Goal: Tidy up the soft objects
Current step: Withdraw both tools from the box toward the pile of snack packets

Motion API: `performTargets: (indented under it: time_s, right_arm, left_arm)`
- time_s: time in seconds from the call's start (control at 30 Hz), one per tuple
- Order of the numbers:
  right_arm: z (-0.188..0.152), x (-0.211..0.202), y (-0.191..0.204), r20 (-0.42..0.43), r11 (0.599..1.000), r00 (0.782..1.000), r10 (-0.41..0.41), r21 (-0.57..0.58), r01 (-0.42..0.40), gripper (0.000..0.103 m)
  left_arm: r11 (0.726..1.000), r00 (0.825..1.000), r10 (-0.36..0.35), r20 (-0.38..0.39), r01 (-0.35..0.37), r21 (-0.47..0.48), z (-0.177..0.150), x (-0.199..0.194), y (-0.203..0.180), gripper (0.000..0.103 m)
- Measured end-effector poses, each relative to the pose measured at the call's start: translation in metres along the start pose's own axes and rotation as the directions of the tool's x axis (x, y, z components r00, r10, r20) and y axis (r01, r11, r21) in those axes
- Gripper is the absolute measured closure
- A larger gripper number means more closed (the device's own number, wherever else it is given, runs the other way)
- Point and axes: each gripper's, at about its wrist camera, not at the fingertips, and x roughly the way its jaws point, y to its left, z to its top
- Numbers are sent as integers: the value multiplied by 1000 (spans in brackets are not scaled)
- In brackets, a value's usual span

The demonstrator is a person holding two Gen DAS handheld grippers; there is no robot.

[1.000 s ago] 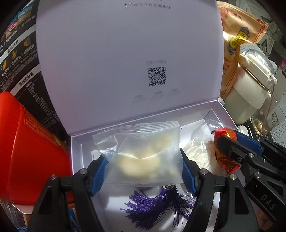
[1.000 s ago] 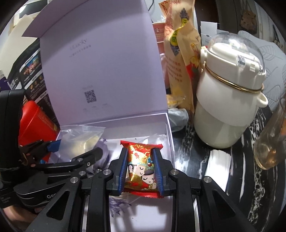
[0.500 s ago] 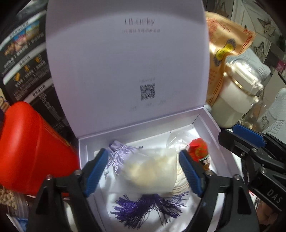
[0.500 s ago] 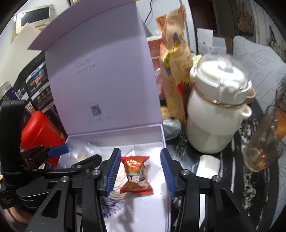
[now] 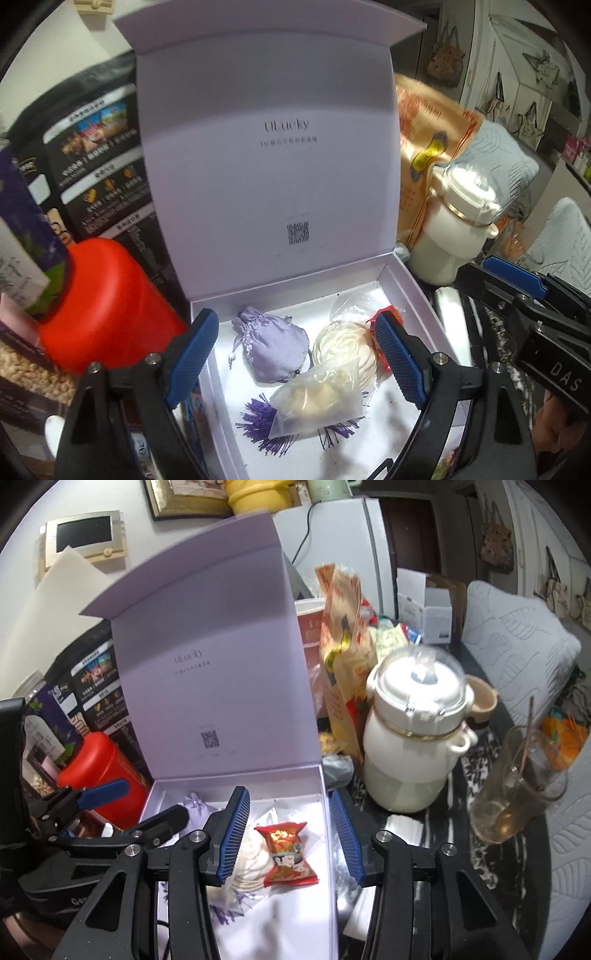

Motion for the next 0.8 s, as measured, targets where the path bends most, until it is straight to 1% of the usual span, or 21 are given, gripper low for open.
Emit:
performTargets:
  time_s: [0.23, 0.3, 0.53, 0.6, 0.77, 0.8]
  right_arm:
    - [4, -35, 14, 56, 999, 998, -4, -38, 6, 56]
    - [4, -47, 19, 76, 999, 997, 1, -44, 2, 52]
    - [-4, -92, 43, 139, 994, 990, -9, -102, 23, 51]
    - [-8, -106, 49, 158, 993, 987, -10, -111, 28, 48]
    - [-17, -138, 62, 199, 991, 980, -8, -126, 34, 47]
    - [-19, -144, 65, 205, 991, 979, -6, -128, 33, 45]
  left_arm:
    - [1000, 996, -15, 85, 15, 4, 3, -55, 8, 16]
    - [1000, 995, -19, 102, 19, 1, 3, -68, 9, 16]
    - [999, 987, -32, 160, 30, 14, -7, -114, 9, 16]
    - [999, 982, -36, 183, 34, 17, -12, -130, 10, 16]
    - [999, 974, -41, 224, 37, 22, -24, -162, 10, 16]
    - [999, 972, -42, 232, 38, 24, -26, -167, 10, 16]
